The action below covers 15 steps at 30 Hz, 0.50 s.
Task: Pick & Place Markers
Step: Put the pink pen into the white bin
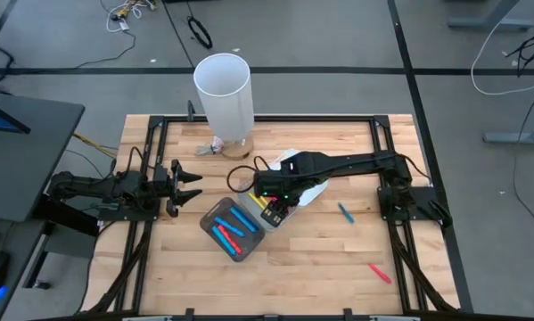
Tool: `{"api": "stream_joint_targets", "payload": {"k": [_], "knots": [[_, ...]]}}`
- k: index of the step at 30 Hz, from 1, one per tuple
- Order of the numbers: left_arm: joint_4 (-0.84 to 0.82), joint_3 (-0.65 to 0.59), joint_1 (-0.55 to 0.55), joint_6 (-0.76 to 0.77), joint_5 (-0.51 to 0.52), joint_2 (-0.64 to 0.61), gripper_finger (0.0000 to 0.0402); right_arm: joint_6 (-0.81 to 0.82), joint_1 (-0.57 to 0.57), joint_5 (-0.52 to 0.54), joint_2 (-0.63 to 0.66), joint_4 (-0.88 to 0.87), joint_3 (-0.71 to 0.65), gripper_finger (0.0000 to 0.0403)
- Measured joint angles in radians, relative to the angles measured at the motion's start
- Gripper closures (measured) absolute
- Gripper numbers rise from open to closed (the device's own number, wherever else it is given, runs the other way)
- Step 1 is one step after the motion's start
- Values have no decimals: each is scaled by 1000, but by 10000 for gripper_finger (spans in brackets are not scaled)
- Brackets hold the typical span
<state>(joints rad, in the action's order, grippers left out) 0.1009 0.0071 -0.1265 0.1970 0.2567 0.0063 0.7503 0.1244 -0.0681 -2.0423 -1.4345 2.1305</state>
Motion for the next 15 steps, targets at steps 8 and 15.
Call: {"api": "stream_joint_targets", "payload": {"k": [8,15], "knots": [[0,0,0,0,1,0,168,118,60,0,125,55,-174,195],[0,0,0,0,1,0,168,216,152,-3,272,88,-379,195]]}}
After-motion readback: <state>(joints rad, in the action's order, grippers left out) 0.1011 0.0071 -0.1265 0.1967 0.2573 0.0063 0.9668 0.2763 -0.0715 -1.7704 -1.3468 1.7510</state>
